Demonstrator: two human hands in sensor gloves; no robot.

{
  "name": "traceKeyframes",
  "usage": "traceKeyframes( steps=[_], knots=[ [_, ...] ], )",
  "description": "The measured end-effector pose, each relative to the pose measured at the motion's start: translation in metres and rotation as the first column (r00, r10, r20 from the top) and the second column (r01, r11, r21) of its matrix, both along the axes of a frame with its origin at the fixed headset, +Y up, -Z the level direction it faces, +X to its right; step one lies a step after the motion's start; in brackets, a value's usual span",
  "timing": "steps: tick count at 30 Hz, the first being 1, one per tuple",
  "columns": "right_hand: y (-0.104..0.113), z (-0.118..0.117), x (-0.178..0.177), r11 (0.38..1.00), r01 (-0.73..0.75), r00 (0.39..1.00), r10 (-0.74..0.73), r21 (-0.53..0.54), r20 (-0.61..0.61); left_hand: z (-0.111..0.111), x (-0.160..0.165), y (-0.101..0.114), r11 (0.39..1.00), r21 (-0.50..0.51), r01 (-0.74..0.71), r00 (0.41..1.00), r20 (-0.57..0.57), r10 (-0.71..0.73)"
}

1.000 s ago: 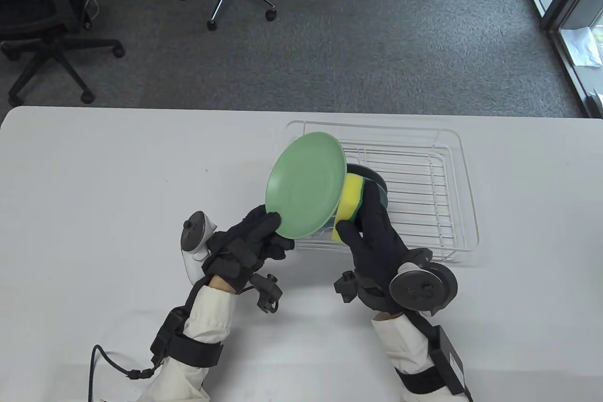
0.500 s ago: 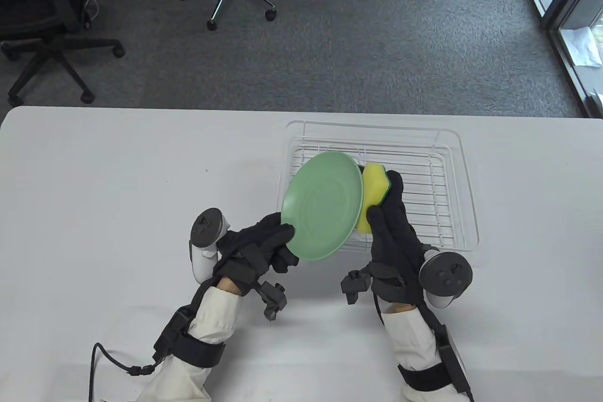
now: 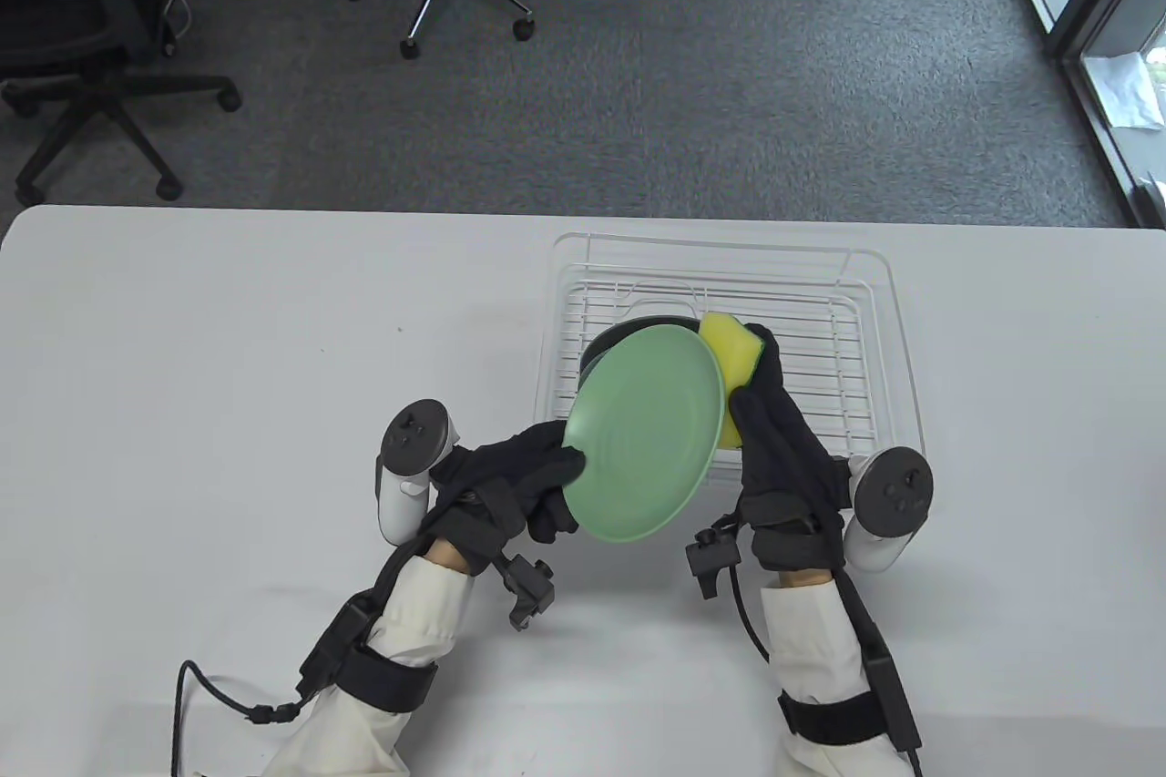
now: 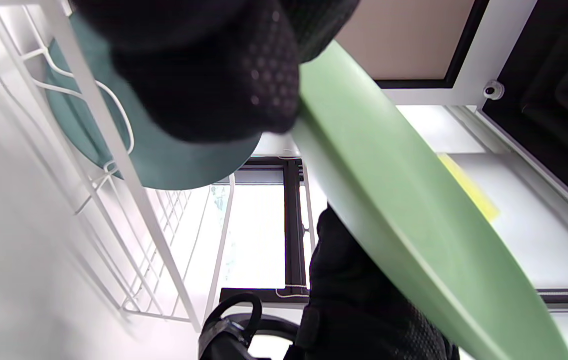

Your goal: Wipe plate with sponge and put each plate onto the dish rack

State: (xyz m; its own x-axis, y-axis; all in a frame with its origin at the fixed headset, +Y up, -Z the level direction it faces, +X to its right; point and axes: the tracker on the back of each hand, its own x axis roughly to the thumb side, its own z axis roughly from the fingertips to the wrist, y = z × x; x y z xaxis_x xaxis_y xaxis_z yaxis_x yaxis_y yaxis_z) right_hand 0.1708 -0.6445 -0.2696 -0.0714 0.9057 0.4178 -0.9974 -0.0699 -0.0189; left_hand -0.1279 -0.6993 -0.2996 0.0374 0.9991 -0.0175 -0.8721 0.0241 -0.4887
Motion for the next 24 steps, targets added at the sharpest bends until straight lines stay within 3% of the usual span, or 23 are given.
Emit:
traceKeyframes(
  steps=[9,18,24],
  knots=[
    [-0.020,-0.015,-0.012,0.992,0.038,0.978,-0.061,-0.120,-0.199,0.001,0.003,0.002,1.000,0.007,0.005,0.998,0.063,-0.006],
    [-0.028,-0.014,-0.046,0.987,-0.098,0.960,0.059,-0.129,-0.274,0.001,0.005,0.003,1.000,0.007,-0.004,0.997,0.076,0.004],
    [-0.027,-0.007,-0.069,0.963,-0.263,0.934,0.239,-0.059,-0.267,0.000,0.000,0.003,0.999,0.000,-0.047,0.999,0.020,0.047]
  ],
)
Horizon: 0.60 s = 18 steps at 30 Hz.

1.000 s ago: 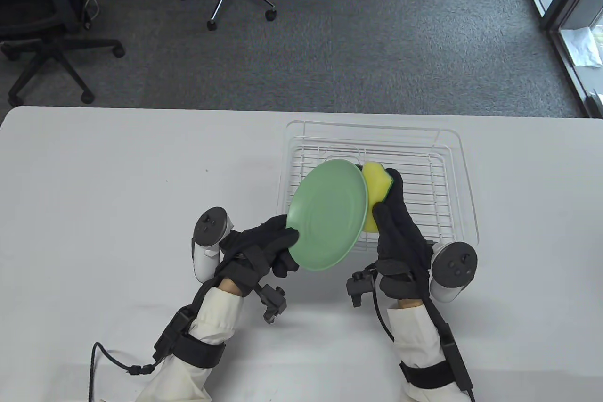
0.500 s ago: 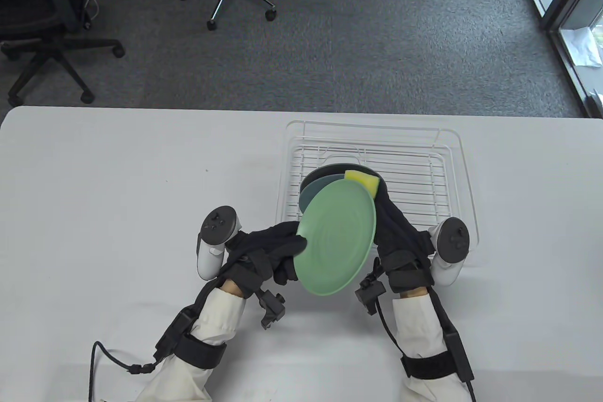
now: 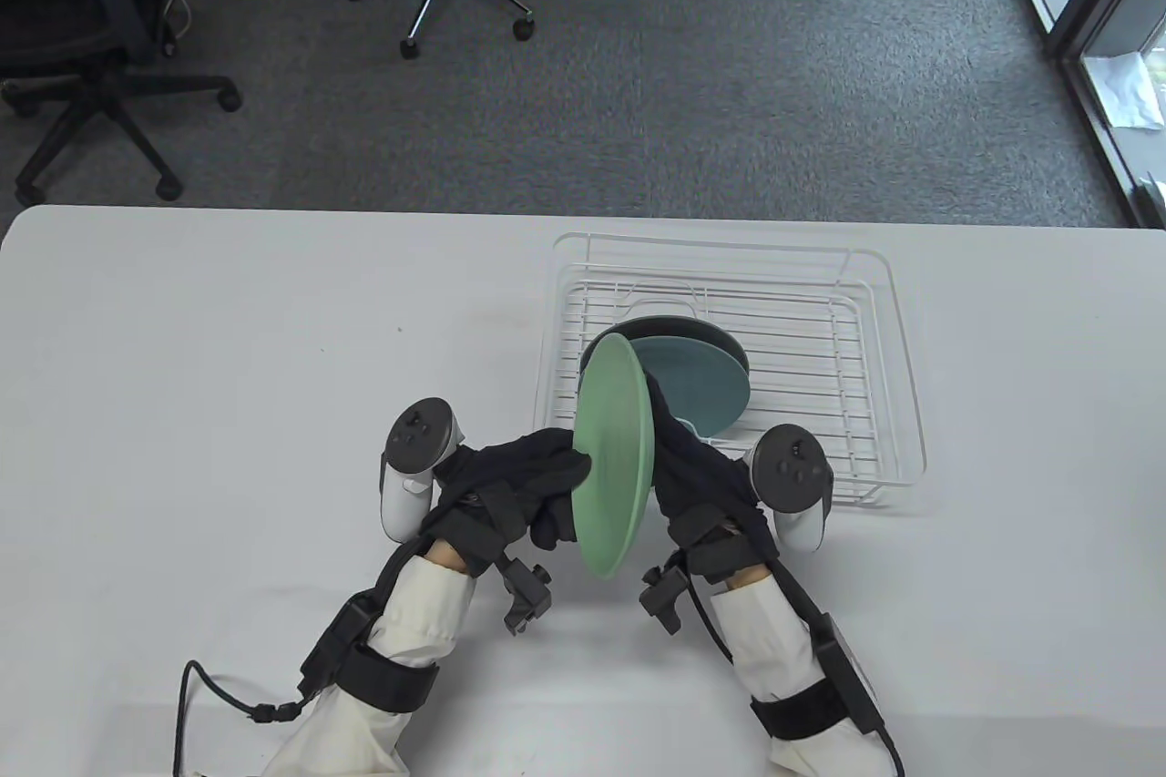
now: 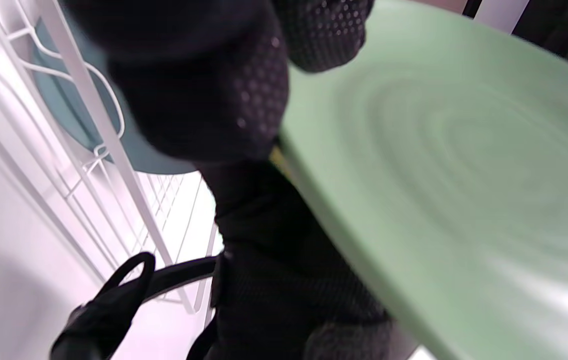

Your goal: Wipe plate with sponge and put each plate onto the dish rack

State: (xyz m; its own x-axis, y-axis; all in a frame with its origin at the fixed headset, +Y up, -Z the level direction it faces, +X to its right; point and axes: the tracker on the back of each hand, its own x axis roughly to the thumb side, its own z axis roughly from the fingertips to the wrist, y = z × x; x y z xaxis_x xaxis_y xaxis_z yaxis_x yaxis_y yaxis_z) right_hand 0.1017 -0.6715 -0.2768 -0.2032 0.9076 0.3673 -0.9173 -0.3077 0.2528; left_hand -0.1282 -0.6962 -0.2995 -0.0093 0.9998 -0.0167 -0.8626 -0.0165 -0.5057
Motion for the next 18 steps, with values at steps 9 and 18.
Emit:
traceKeyframes(
  steps=[9,18],
  knots=[
    [0.012,0.016,-0.021,0.965,-0.212,0.977,0.207,0.153,0.049,-0.003,-0.015,-0.008,0.992,-0.029,-0.125,0.966,-0.230,0.115],
    [0.006,0.018,-0.030,0.998,0.031,0.992,-0.037,-0.046,-0.122,-0.004,-0.039,-0.003,0.992,0.038,-0.120,0.912,-0.392,0.126]
  ],
)
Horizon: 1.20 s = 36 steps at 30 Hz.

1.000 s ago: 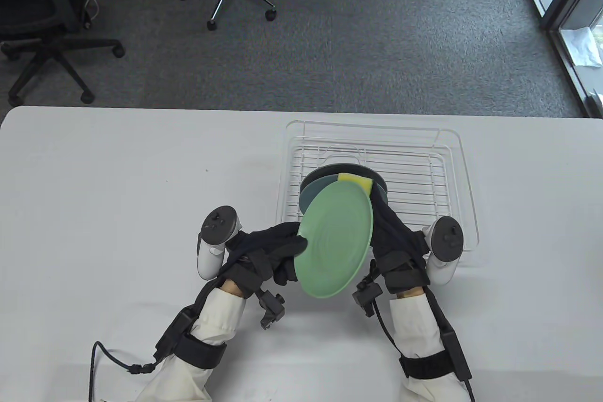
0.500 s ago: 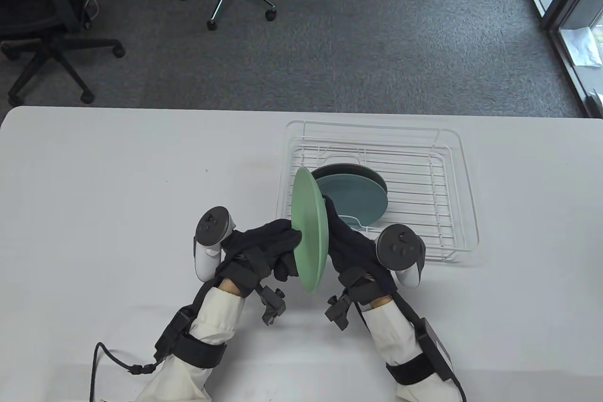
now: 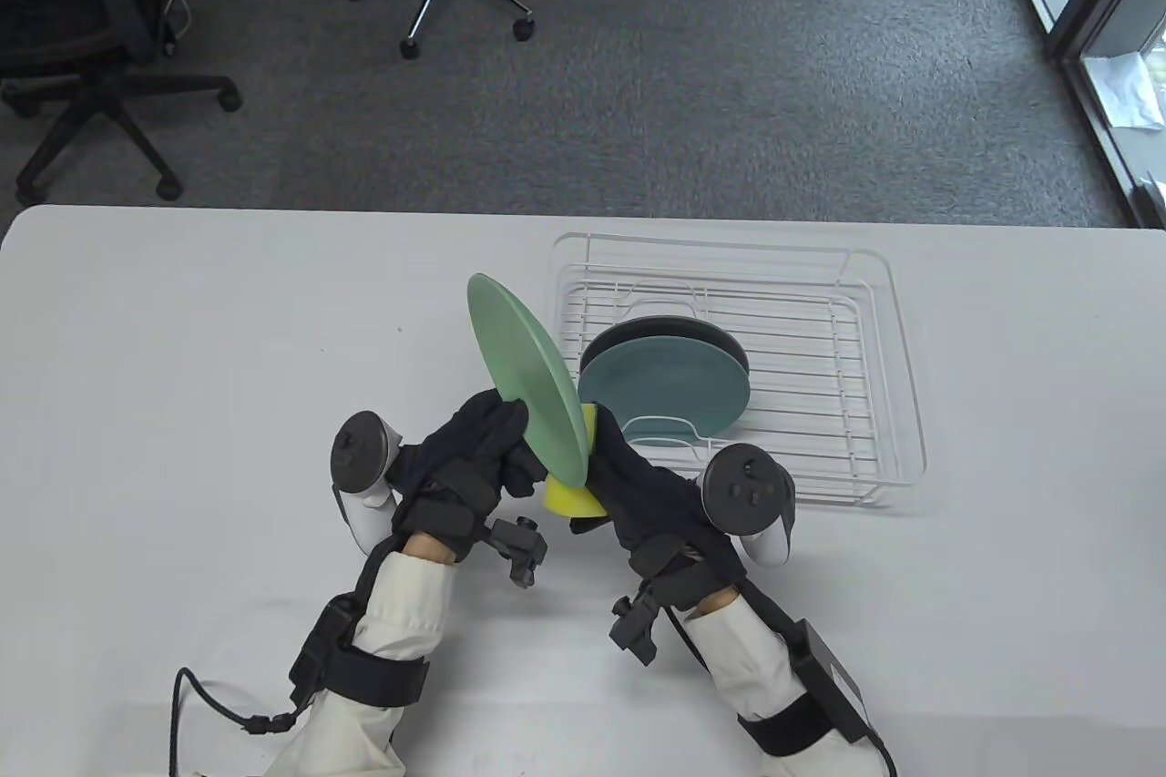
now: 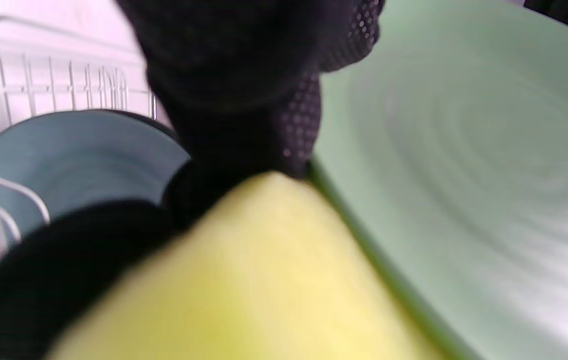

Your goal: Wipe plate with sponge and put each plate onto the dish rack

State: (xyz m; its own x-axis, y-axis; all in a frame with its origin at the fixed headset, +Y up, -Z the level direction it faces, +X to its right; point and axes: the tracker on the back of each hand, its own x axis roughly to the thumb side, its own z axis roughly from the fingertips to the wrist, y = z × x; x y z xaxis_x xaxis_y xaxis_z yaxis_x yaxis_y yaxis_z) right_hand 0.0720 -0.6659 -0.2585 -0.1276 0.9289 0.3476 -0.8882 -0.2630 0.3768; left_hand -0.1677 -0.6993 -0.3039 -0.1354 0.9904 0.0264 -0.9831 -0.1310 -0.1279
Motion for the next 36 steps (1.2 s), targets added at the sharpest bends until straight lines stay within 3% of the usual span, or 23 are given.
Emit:
traceKeyframes(
  steps=[3,5,13,18,25,28,36],
  knots=[
    [0.005,0.003,0.001,0.997,0.055,0.998,-0.056,-0.045,-0.020,0.000,-0.006,0.001,1.000,0.012,0.005,0.999,-0.036,-0.004],
    [0.012,0.007,0.004,0.999,0.032,0.999,-0.031,-0.022,0.023,-0.001,-0.008,0.001,0.999,0.022,0.031,0.998,-0.055,-0.029],
    [0.047,0.029,0.021,0.969,-0.132,0.963,0.075,0.209,0.260,-0.004,-0.012,-0.002,0.982,0.047,0.185,0.979,-0.097,-0.179],
    [0.052,0.028,0.035,0.942,-0.201,0.914,0.081,0.270,0.399,-0.009,-0.003,-0.009,0.968,0.061,0.242,0.970,-0.004,-0.242],
    [0.043,0.014,0.057,0.962,-0.132,0.891,0.009,0.240,0.455,-0.008,0.017,-0.014,0.921,0.100,0.376,0.920,0.077,-0.384],
    [0.038,0.007,0.065,0.970,-0.085,0.894,-0.027,0.229,0.447,-0.007,0.024,-0.014,0.904,0.121,0.410,0.900,0.106,-0.422],
    [0.016,-0.015,0.068,0.991,0.110,0.963,-0.124,0.071,0.241,-0.002,0.037,-0.004,0.874,0.208,0.440,0.857,0.193,-0.478]
  ],
)
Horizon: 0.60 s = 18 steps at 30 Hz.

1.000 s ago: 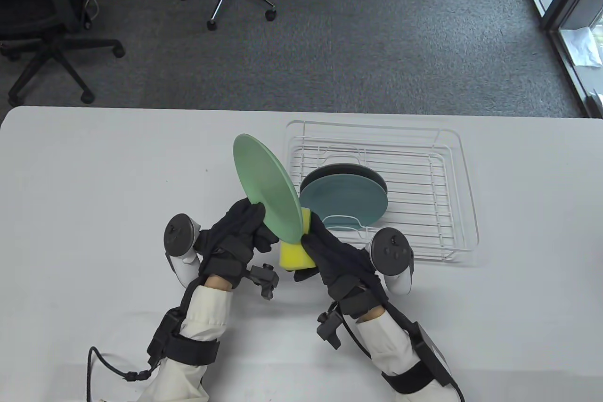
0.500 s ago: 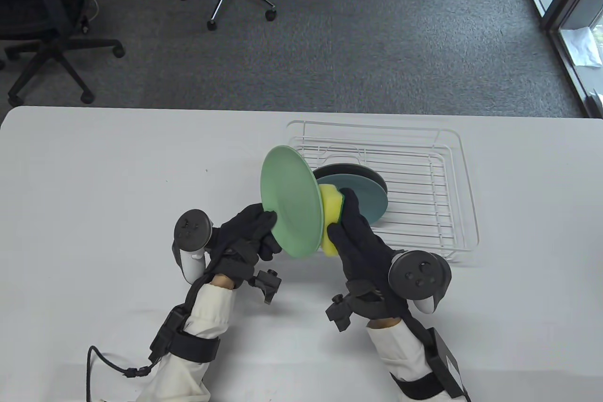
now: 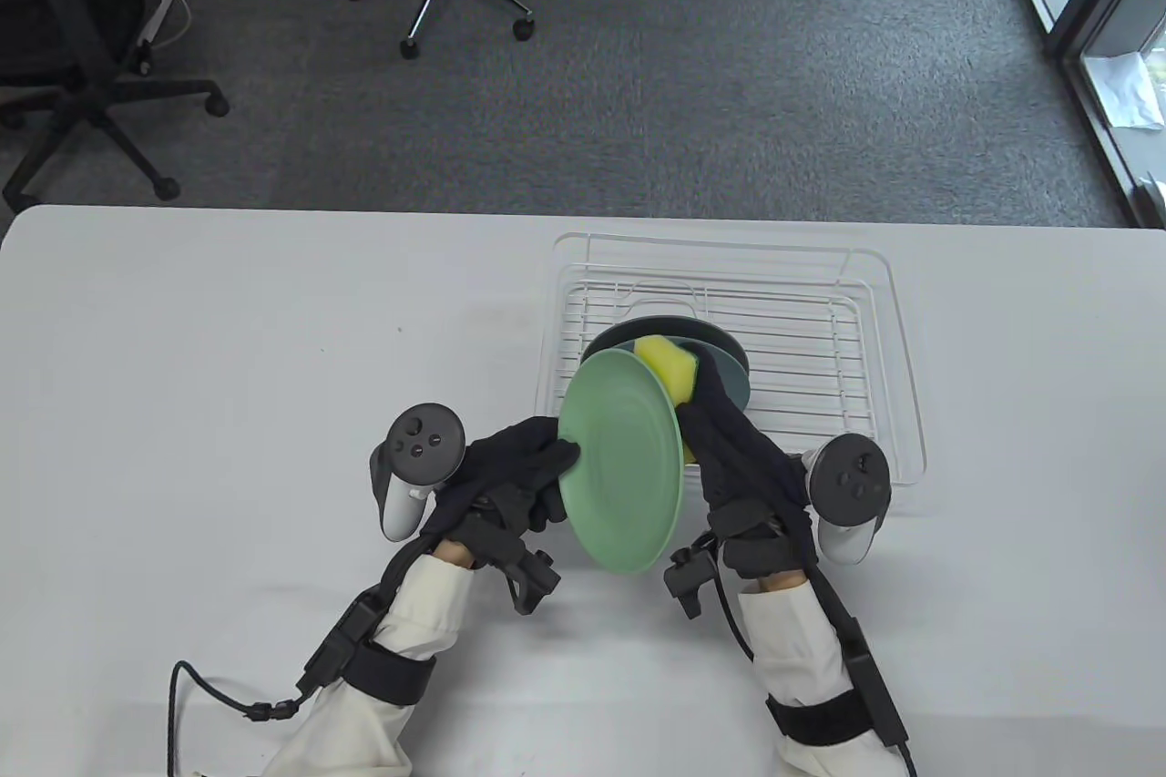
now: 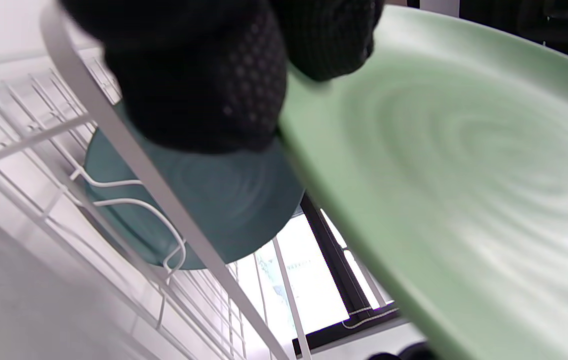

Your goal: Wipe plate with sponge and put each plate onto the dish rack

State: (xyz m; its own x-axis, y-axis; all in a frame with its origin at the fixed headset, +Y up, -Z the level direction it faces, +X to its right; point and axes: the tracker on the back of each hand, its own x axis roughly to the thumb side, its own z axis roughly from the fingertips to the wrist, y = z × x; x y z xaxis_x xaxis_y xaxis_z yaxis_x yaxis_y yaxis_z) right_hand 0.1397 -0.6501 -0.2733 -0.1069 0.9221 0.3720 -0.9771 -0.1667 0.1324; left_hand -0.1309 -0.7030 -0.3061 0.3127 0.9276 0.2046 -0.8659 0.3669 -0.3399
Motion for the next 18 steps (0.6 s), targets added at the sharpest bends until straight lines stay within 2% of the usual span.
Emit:
traceKeyframes(
  steps=[5,8,13,16,18],
  knots=[
    [-0.013,-0.009,-0.004,0.996,0.043,0.993,-0.050,-0.077,-0.106,0.007,0.009,0.009,0.999,0.013,-0.042,0.998,0.053,0.041],
    [-0.020,-0.009,-0.016,0.993,-0.015,0.986,-0.004,-0.113,-0.166,0.009,0.008,0.014,0.996,0.036,-0.078,0.996,0.044,0.076],
    [-0.027,-0.005,-0.046,0.983,-0.127,0.961,0.089,-0.130,-0.261,0.009,-0.013,0.018,0.978,0.035,-0.204,0.972,-0.111,0.206],
    [-0.022,0.001,-0.052,0.980,-0.138,0.949,0.090,-0.142,-0.302,0.005,-0.030,0.018,0.976,0.069,-0.204,0.954,-0.208,0.214],
    [-0.013,0.005,-0.052,0.981,-0.148,0.944,0.103,-0.126,-0.314,0.002,-0.039,0.016,0.974,0.061,-0.219,0.946,-0.233,0.227]
  ],
)
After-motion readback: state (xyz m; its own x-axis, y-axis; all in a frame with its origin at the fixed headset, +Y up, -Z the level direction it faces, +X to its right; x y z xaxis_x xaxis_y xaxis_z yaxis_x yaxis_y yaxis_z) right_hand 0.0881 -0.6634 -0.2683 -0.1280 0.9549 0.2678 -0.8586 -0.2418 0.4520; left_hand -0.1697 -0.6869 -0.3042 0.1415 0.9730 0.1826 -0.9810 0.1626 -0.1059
